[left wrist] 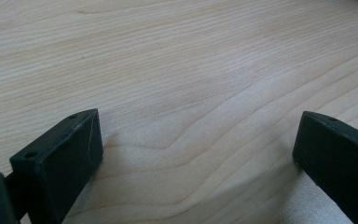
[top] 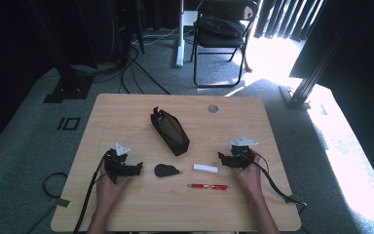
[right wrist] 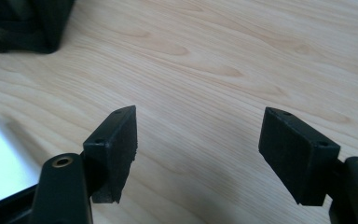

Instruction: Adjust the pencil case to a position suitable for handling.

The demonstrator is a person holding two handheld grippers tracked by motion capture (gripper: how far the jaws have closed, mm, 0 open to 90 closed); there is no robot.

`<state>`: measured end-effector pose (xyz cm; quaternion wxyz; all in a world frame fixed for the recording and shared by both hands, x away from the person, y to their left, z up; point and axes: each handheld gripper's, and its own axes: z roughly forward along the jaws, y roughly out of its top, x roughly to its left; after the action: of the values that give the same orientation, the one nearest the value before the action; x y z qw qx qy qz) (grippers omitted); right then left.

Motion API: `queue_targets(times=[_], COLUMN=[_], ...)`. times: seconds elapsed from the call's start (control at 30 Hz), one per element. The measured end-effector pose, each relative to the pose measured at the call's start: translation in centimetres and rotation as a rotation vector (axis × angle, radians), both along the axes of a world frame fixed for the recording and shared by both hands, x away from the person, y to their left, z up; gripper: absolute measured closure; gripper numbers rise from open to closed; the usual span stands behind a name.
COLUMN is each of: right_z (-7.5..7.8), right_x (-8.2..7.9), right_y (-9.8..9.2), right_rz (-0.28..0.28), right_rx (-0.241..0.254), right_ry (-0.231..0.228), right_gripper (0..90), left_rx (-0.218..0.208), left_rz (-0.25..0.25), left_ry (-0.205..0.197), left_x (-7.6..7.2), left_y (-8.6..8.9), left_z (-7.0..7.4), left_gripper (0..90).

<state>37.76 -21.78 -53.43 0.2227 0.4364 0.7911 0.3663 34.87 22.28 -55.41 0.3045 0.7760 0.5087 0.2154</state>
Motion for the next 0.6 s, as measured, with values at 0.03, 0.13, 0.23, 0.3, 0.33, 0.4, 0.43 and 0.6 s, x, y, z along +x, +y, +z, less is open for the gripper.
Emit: queue_targets(times=[0.03,0.13,0.23,0.3,0.33,0.4,0.43,0.6], right_z=[0.1,0.7,1.4,2.0,2.2,2.7,2.9,3.9], right_x=[-0.1,-0.4,-0.5,-0.6,-0.6,-0.6,-0.6,-0.7], right_y=[0.3,0.9,1.5,1.8,1.9,2.2,2.3,3.0], right_rz=[0.008,0.023,0.035,0.044,0.05,0.06,0.065,0.083], right_rx=[-0.01,-0.008,-0.008,-0.003,-0.006,-0.006,-0.005,0.003], right_ry=[-0.007,-0.024,-0.044,-0.052,-0.055,-0.062,-0.066,-0.084], right_gripper=[27.5,27.5,27.5,27.4,27.4,27.3,27.3,27.4], left_rx=[0.0,0.0,0.0,0.0,0.0,-0.001,0.0,0.0], left_rz=[0.0,0.0,0.0,0.0,0.0,0.0,0.0,0.0], left_ry=[0.0,0.0,0.0,0.0,0.0,0.0,0.0,0.0], left_x=[0.0,0.0,0.0,0.0,0.0,0.0,0.0,0.0], left_y=[0.0,0.0,0.0,0.0,0.0,0.0,0.0,0.0], left_z=[0.0,0.0,0.0,0.0,0.0,0.0,0.0,0.0], left_gripper=[1.9,1.9,1.9,1.9,1.9,1.9,1.9,1.9])
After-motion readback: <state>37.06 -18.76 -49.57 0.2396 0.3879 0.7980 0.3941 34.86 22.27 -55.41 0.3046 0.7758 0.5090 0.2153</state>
